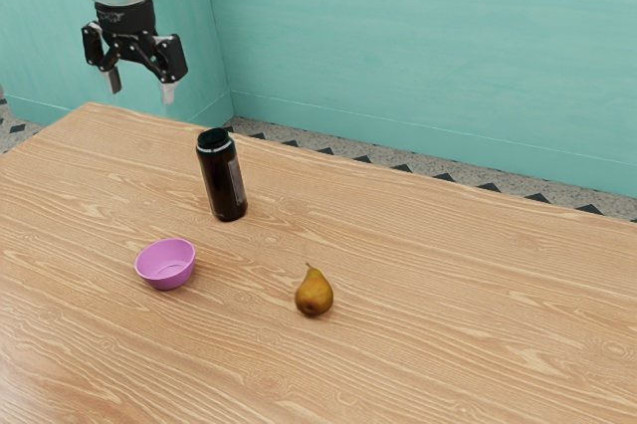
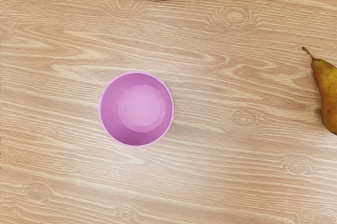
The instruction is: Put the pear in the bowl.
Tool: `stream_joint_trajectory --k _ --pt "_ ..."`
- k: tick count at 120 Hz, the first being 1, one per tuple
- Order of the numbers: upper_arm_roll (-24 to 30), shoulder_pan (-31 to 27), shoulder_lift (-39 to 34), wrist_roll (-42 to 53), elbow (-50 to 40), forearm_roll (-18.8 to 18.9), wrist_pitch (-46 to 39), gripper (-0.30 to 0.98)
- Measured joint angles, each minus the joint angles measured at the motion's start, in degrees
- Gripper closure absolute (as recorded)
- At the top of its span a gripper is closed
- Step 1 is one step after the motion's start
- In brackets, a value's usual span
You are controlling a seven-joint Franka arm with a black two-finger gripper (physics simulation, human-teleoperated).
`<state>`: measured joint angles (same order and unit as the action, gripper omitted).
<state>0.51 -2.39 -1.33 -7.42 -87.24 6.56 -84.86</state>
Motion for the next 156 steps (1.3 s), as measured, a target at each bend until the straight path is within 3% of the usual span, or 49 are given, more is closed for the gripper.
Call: stream_joint_trajectory --k 28,76,103,156 --pt "0.1 1.4 0.0 0.4 -5.2 -0.3 -4.2 0.0" --pt "0.7 9.8 7.2 -9.4 -17.1 -8.6 -19.9 0.0" --pt "0.9 10.6 11.0 -16.8 -21.7 -13.3 -29.5 0.0" --pt "1.9 12.3 19.6 -26.6 -22.4 -13.6 -40.0 0.0"
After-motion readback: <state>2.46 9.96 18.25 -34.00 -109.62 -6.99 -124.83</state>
